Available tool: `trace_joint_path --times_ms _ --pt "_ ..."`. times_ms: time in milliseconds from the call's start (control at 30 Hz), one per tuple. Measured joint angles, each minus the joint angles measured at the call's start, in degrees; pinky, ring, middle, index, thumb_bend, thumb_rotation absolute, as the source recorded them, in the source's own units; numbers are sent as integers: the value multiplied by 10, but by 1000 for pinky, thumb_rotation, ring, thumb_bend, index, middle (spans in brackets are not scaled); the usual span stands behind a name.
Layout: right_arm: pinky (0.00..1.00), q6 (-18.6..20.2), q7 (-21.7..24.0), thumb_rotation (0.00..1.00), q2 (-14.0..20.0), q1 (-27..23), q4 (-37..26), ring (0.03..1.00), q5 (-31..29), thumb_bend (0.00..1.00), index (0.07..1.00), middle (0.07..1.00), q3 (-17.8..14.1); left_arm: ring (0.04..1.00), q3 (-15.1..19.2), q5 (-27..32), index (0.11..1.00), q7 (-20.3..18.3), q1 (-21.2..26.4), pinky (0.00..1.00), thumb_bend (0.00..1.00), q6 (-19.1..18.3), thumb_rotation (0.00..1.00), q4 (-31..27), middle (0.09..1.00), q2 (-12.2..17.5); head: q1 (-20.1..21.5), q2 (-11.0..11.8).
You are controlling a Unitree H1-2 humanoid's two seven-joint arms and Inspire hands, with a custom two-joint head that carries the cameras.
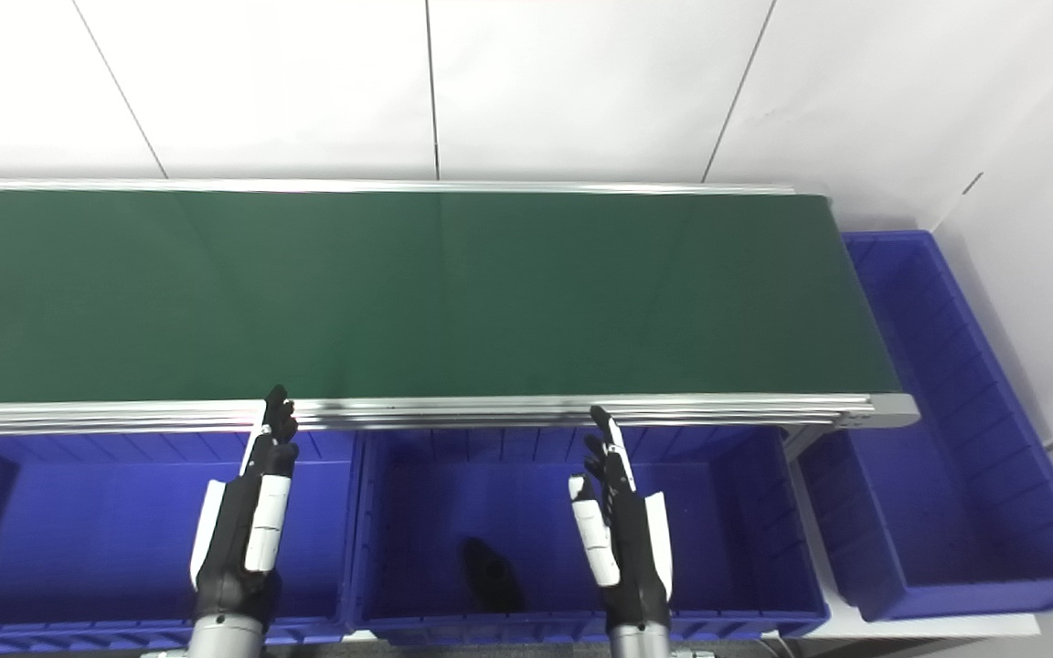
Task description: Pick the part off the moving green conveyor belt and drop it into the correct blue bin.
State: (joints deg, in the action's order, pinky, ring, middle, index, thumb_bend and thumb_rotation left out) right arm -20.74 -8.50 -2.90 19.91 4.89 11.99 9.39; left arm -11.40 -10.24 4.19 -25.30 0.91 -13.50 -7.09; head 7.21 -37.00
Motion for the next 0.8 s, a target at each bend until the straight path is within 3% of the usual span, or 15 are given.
trace_joint_path --times_ms 800 --pt "913 -8 7 1000 9 3 5 942 -6 587 969 999 -3 1000 -5 0 1000 0 -2 1000 705 -3 1000 0 1000 -3 -16 2"
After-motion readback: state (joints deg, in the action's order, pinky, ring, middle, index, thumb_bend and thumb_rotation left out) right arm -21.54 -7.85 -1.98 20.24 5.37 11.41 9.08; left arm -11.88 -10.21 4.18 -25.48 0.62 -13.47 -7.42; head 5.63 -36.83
